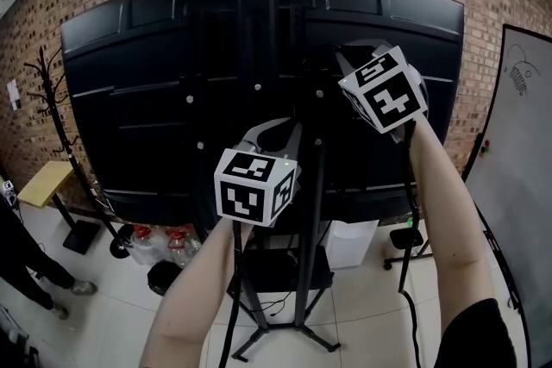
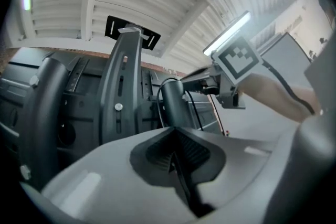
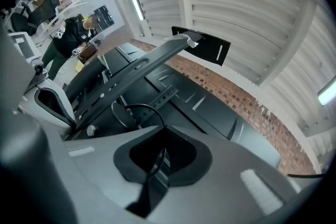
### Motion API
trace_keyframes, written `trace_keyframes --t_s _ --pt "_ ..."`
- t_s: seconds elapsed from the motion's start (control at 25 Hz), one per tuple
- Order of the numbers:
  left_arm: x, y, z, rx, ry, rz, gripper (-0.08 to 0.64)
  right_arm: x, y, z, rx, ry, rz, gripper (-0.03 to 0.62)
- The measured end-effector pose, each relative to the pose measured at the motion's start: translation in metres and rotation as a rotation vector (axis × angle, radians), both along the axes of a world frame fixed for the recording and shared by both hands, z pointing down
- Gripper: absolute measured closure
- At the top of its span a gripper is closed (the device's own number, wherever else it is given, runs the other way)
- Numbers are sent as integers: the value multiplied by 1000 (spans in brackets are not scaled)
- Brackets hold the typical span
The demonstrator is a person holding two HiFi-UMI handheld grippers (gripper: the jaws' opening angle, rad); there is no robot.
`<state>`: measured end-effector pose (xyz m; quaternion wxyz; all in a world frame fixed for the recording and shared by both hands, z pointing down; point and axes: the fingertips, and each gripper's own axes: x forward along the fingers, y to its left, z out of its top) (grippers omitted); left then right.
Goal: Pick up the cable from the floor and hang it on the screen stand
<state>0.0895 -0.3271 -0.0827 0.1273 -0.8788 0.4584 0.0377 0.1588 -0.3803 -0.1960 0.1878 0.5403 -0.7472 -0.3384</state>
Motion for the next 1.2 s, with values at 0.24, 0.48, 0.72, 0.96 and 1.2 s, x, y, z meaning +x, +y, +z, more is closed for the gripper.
trace_keyframes --t_s 0.24,0.48,0.72,0.96,1.2 --pt "0 -9 5 -2 -6 -11 555 9 -6 16 -33 10 38 577" --pt "-2 -5 1 14 -10 -15 555 15 3 34 -31 -2 41 577" --pt "-9 2 -4 35 -26 -26 555 15 10 56 -40 -54 46 577" --pt "-14 10 -3 32 -20 -25 555 26 10 76 -72 -169 17 577" --pt "-18 25 -6 44 -5 -27 555 29 15 86 -94 -260 -13 572"
